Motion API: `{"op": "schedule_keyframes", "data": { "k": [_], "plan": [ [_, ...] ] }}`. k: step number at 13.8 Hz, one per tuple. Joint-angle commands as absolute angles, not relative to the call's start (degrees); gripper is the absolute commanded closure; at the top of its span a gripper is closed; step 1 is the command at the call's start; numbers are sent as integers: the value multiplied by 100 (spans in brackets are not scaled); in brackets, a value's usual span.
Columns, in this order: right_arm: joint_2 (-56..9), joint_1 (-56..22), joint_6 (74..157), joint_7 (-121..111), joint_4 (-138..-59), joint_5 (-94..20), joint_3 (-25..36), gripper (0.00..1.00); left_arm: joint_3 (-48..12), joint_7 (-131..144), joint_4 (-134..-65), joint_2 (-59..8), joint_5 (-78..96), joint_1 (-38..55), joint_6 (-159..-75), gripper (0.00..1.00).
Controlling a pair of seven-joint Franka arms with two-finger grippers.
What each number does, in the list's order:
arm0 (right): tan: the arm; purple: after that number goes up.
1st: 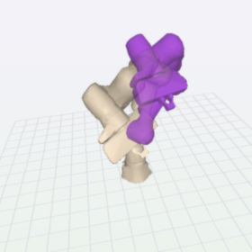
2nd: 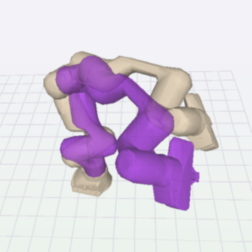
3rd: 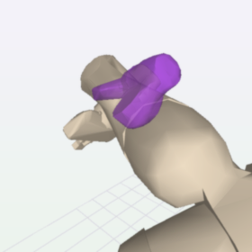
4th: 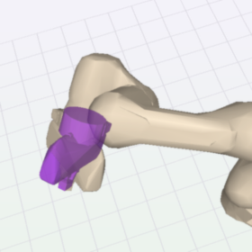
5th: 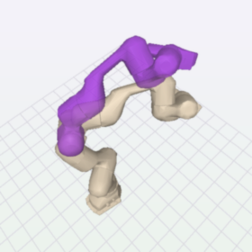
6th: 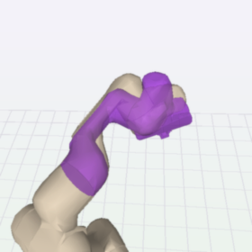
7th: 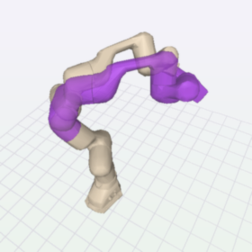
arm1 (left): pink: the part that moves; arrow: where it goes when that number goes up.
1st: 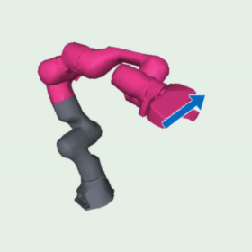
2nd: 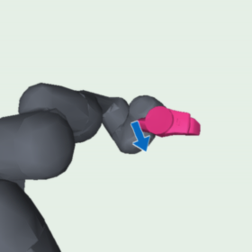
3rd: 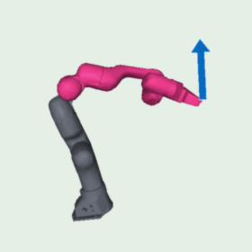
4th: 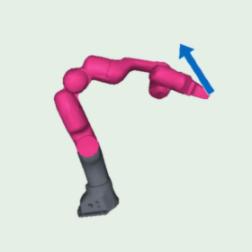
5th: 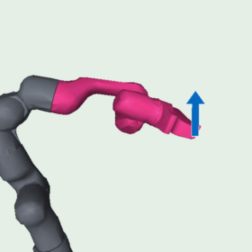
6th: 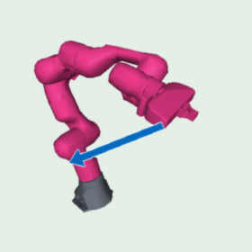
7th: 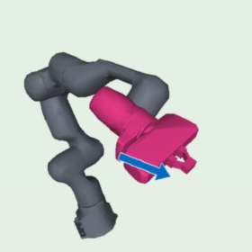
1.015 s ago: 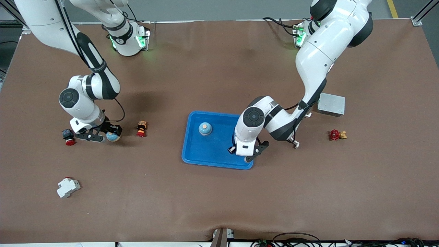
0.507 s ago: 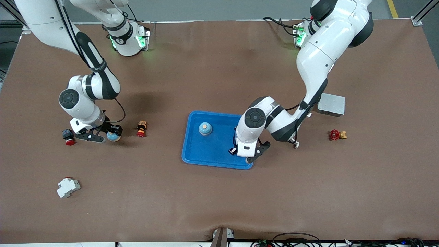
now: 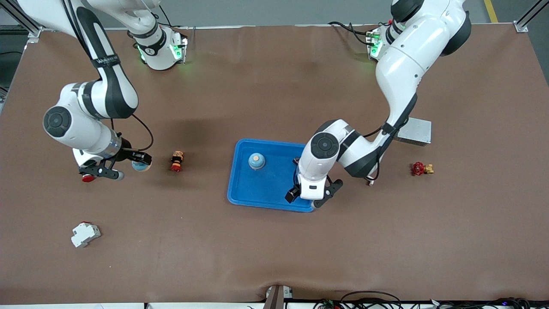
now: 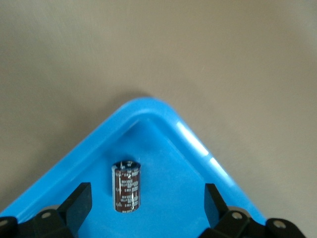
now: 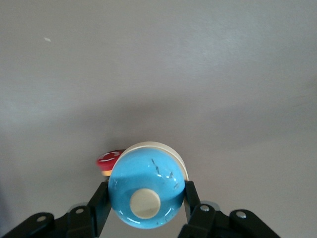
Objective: Place electrolytic capacitor and blue bell in tray
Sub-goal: 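Release the capacitor in the tray while the right gripper lifts the bell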
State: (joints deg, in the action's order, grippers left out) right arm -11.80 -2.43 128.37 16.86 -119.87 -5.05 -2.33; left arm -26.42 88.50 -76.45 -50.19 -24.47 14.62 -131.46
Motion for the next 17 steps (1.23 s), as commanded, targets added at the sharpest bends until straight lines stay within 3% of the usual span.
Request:
{"op": "schedule_keyframes", "data": {
  "k": [1, 4, 9, 12, 17],
  "plan": [
    [-1239, -570, 12560, 2353, -11594, -624, -237, 100, -2707, 8842, -7769, -4519, -2382, 1161, -12597, 0],
    [-1318, -1123, 12480, 3424, -11190, -624, -237, 100, -2820, 8458, -8049, -4045, -2382, 653, -12165, 0],
    [-2002, -2002, 12472, 5050, -10294, -545, -229, 100, -4322, 5955, -8901, -3508, -2382, -1718, -11515, 0],
    [-2661, -2451, 12489, 5982, -9653, -422, -220, 100, -5130, 4846, -9526, -3472, -2505, -3124, -11566, 0],
    [-3663, -2865, 12489, 6864, -8667, -255, -211, 100, -5396, 3133, -10142, -3472, -3145, -4331, -12049, 0]
  ]
}}
